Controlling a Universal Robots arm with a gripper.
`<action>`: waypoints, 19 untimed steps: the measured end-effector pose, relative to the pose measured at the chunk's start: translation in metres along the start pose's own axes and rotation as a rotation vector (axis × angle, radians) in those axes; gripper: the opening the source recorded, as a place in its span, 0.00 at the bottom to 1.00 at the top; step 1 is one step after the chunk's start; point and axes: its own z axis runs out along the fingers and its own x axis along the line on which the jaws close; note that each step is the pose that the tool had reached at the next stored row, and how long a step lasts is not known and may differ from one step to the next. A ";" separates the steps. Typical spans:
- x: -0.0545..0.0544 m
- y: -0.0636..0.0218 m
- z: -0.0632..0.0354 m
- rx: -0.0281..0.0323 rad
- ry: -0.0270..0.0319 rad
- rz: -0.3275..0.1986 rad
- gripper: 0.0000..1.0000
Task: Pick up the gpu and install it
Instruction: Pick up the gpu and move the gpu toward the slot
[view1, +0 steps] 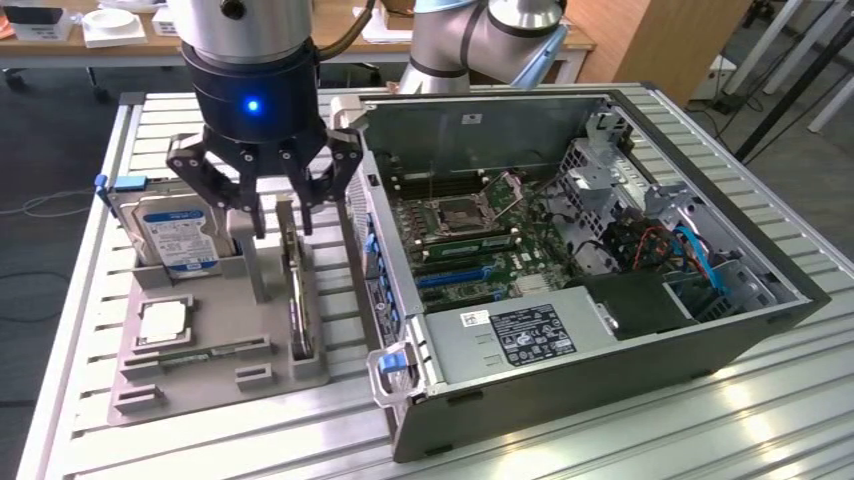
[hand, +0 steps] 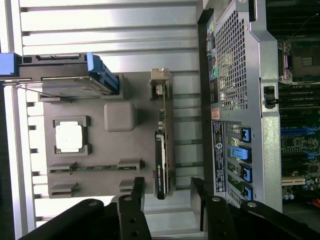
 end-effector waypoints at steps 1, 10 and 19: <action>0.000 0.0000 0.0000 0.0000 0.0000 0.000 0.47; 0.000 0.0000 0.0000 0.0000 0.0000 0.000 0.59; 0.000 -0.0001 0.0013 0.0008 0.0013 -0.001 0.59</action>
